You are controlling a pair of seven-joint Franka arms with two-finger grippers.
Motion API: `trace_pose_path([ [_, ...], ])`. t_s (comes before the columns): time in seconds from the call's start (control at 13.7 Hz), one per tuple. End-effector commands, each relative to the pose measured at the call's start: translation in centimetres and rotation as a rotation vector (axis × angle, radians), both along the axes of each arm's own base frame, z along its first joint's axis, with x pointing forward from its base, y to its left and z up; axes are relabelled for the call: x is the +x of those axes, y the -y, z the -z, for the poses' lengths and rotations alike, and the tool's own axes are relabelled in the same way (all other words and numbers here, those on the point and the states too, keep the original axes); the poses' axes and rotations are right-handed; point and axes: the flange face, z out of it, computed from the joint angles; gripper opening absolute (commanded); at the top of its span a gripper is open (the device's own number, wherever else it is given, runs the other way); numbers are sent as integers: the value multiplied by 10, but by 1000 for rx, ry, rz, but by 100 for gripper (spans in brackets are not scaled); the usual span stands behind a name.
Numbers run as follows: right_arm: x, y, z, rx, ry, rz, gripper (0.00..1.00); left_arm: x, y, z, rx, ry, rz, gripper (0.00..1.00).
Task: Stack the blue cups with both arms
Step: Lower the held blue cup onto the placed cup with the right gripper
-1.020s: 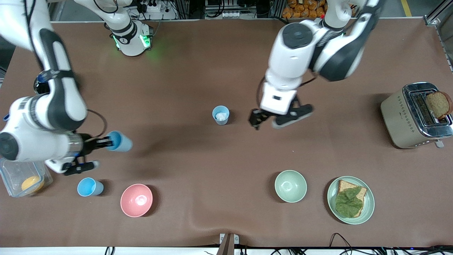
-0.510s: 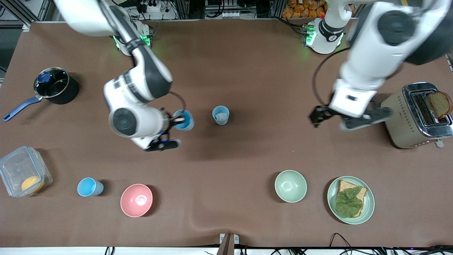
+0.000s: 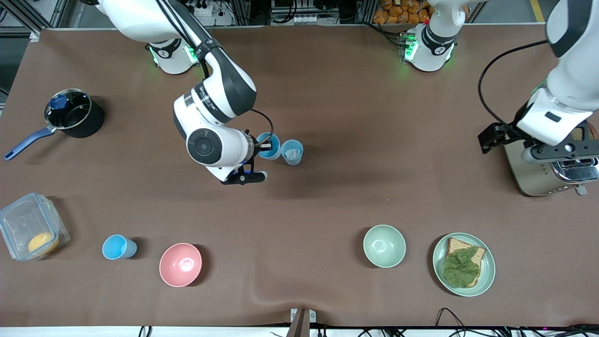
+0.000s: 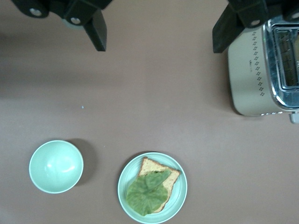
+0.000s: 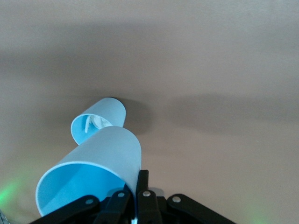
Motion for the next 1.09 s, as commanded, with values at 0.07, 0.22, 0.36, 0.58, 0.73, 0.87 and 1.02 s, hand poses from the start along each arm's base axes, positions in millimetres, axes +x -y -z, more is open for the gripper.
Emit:
trace_pose_path([
  [0.07, -22, -34, 10, -8, 19, 45, 0, -13, -19, -18, -18, -47, -6, 100],
  [0.22, -27, -42, 21, -23, 9, 57, 0, -19, -22, -26, -13, -73, -13, 100],
  [0.36, -28, -44, 30, -32, 5, 73, 0, -27, -23, -37, -6, -65, -16, 100],
  [0.58, -35, -47, 47, -38, 4, 72, 0, -31, -26, -44, -1, -57, 44, 100],
  [0.73, -36, -46, 55, -40, 14, 87, 0, -31, -26, -44, -1, -57, 45, 100],
  [0.87, -38, -48, 57, -40, 15, 85, 0, -31, -20, -44, -3, -57, 55, 100],
  [1.02, -41, -53, 61, -43, 17, 91, 0, -30, -15, -43, -1, -58, 73, 100],
])
